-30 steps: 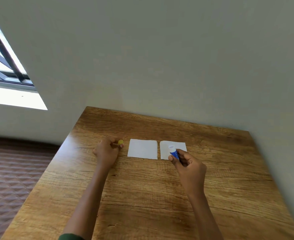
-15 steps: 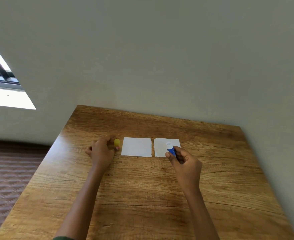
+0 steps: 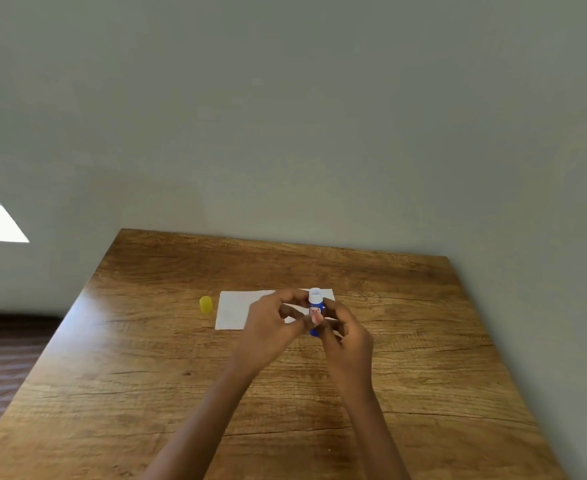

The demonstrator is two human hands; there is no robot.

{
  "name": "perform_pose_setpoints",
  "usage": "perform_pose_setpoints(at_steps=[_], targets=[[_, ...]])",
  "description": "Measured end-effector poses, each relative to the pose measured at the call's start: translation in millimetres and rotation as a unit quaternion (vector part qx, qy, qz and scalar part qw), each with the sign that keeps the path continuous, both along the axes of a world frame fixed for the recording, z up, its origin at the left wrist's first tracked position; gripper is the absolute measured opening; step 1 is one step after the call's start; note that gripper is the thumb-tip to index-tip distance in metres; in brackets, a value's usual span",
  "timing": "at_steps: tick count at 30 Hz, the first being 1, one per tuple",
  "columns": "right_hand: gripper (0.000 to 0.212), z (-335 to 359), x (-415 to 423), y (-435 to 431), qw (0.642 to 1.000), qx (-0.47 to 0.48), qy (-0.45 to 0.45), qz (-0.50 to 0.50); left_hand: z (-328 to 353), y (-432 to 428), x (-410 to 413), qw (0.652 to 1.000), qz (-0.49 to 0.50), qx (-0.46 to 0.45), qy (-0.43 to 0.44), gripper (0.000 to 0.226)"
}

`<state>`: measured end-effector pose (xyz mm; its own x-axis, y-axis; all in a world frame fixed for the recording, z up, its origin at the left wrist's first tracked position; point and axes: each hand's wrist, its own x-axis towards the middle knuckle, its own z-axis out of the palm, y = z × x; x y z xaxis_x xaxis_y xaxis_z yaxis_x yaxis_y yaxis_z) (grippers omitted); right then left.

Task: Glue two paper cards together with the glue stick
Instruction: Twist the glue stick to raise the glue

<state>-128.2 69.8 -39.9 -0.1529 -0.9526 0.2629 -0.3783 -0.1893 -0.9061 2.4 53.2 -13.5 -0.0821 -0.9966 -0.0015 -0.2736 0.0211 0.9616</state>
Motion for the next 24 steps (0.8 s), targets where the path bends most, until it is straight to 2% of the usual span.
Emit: perform_pose_setpoints(at_steps=[5,10,17,19,21,24], targets=[[0.024,-3.4,-5.4,0.4,0.999,0.023,-0.027,0.011,-5.2,4.3,-11.1,0.998,0.058,-0.027,0.006,0.032],[0.03,-1.9,-4.0,3.2,0.996,0.046,-0.068,0.046,-1.0,6.0,-15.4,0.991,0.119,-0.04,0.044,0.022],[0.033,-6.0,-0.6,2.4,0.998,0.062,-0.023,-0.008,-2.6,8.1,-19.2,0.99,0.129,-0.01,0.062,0.019],[0.034,-5.1,-1.1,3.7,0.996,0.075,-0.038,-0.01,-3.3,6.8,-18.1,0.988,0.137,-0.008,0.068,0.019],[0.042,-4.3,-2.5,4.8,0.994,0.089,-0.063,0.003,-5.0,4.8,-15.4,0.988,0.141,-0.005,0.07,0.019],[0.053,-3.7,-5.3,5.7,0.994,0.093,-0.053,0.037,-7.2,2.9,-12.6,0.988,0.135,-0.002,0.074,0.017]])
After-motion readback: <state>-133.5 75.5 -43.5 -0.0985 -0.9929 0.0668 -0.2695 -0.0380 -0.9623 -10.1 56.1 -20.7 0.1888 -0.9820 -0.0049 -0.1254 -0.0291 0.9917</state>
